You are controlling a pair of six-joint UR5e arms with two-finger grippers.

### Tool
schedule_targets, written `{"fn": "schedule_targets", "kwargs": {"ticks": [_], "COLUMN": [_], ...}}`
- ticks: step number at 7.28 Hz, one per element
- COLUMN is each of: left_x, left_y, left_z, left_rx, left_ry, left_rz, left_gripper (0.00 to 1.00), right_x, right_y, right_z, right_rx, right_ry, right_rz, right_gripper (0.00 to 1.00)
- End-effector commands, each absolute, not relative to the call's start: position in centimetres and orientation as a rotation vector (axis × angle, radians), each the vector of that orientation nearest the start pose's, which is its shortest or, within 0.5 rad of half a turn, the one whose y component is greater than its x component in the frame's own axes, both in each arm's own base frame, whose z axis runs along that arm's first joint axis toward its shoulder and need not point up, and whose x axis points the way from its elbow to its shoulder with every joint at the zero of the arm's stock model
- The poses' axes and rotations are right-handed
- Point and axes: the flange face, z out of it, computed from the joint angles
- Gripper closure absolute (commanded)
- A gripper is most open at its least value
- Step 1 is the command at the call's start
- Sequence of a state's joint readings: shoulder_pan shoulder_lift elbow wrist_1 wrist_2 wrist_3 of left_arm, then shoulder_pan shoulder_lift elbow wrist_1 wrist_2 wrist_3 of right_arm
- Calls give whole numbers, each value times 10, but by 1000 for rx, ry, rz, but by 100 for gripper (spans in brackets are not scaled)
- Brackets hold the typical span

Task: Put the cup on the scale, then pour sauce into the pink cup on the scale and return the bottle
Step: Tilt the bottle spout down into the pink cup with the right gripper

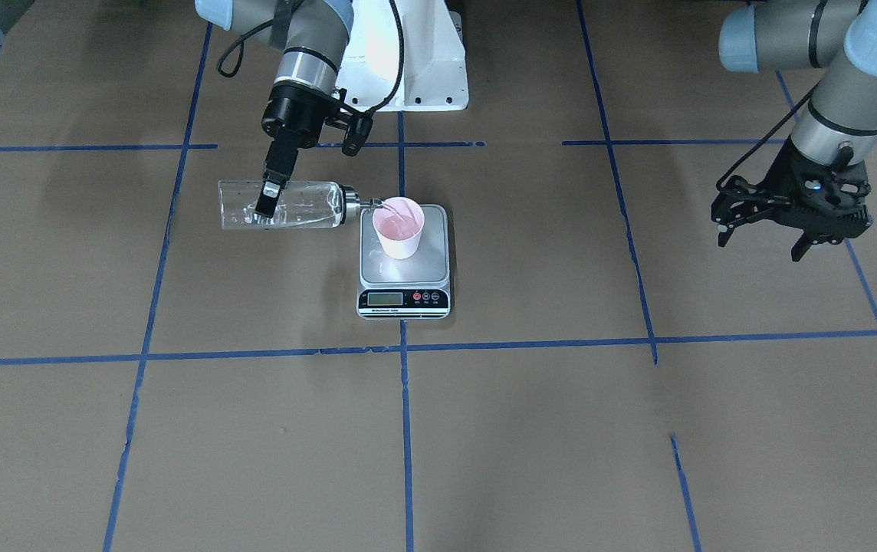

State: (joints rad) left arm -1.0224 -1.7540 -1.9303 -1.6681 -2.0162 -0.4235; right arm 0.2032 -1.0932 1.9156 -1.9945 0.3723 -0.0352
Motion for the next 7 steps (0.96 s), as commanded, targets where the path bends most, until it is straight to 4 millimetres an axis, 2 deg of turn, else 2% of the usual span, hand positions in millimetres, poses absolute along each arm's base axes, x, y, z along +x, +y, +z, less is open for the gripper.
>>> {"fn": "schedule_targets", "kwargs": {"ticks": [1,3,4,6,7], "left_x": [196,196,196,196,195], "left_y": [-513,-513,-513,-513,-512], "left_z": [401,403,401,400,398], "left_rx": [367,364,365,366,370], "left_ry": [653,651,654,655,658], "left_rz": [306,302,302,298,295], "left_gripper": [0,0,0,0,0], "right_x": [-502,-498,-499,-499,-498], "right_y": [-334,-332,-331,-330,-329], "right_z": [247,241,242,248,258], "right_rx": [1056,1083,1106,1125,1137], "right_ry": [744,685,606,513,456], "right_rz": [-976,-917,-824,-704,-616], "right_gripper": [100,100,100,100,100]}}
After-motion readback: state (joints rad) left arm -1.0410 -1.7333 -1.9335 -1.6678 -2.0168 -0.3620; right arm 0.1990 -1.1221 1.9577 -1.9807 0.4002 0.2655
